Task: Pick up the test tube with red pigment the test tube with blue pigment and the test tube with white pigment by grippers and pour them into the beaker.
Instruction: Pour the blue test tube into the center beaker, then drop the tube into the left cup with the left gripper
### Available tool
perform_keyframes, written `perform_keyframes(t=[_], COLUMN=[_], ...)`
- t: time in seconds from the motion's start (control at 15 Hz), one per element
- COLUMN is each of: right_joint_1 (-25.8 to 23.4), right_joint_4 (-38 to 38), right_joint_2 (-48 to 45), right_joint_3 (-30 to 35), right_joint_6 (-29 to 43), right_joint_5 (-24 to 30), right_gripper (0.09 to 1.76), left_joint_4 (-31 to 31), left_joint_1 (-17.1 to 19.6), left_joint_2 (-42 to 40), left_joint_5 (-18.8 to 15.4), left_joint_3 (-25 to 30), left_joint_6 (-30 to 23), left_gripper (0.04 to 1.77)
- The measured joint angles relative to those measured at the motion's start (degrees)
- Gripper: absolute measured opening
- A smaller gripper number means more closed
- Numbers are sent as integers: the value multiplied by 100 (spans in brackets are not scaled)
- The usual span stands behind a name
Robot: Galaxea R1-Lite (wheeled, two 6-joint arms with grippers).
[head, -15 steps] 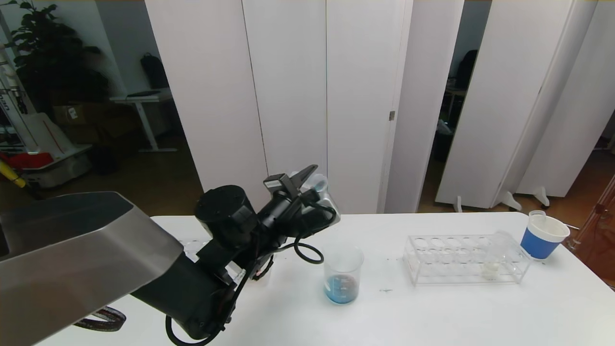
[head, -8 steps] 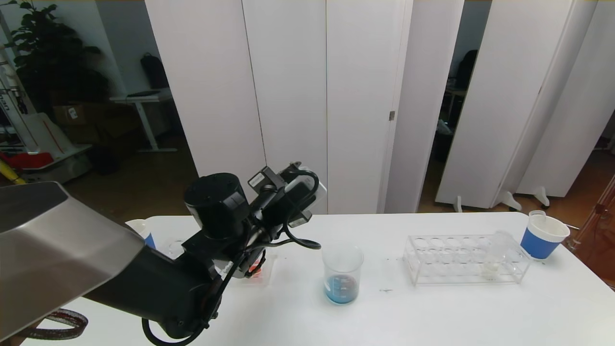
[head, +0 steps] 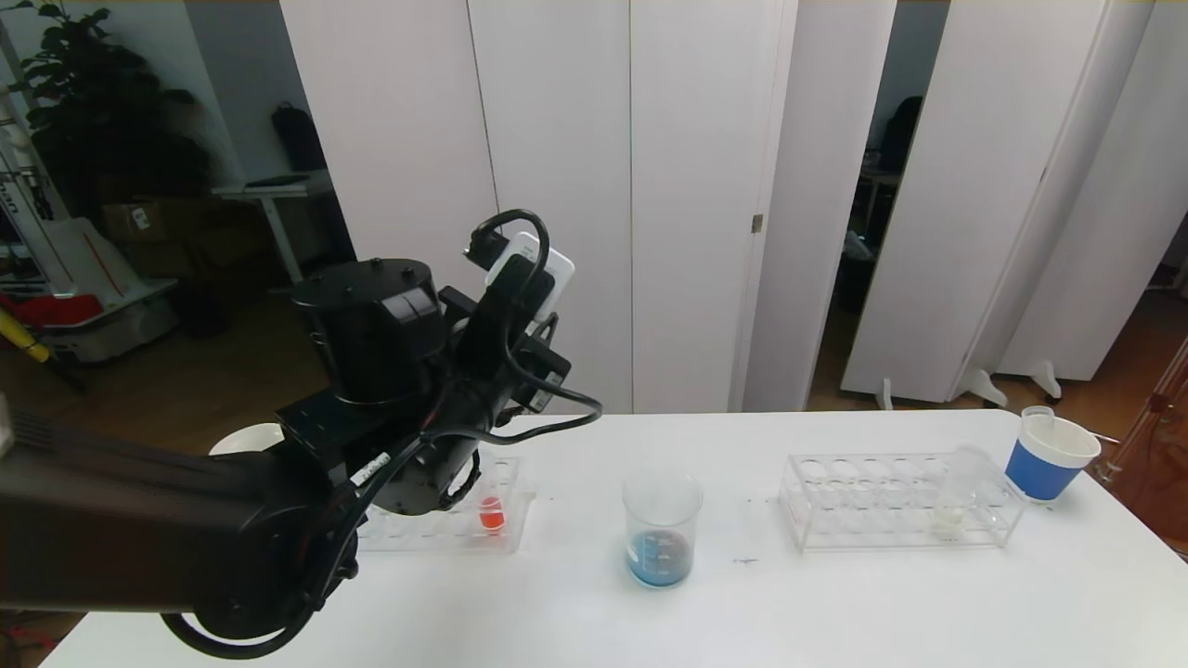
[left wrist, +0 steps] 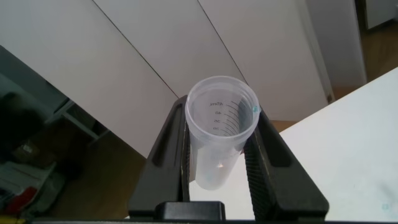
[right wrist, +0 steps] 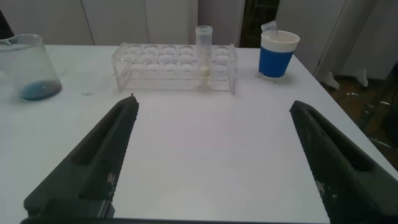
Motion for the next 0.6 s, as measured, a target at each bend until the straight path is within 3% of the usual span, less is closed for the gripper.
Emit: perform_keyframes(t=[0.6], right_joint_1=[0], right_joint_4=[2], right_joint_2=[0], right_joint_3=[0], right_joint_6=[2], right_joint_5=[0], right_gripper=[175], left_joint_4=[2348], left_joint_1=[-20], left_joint_2=[-780], left_joint_5=[13], left_joint_3=[-466], left_joint_6=[-2701], left_gripper=[59])
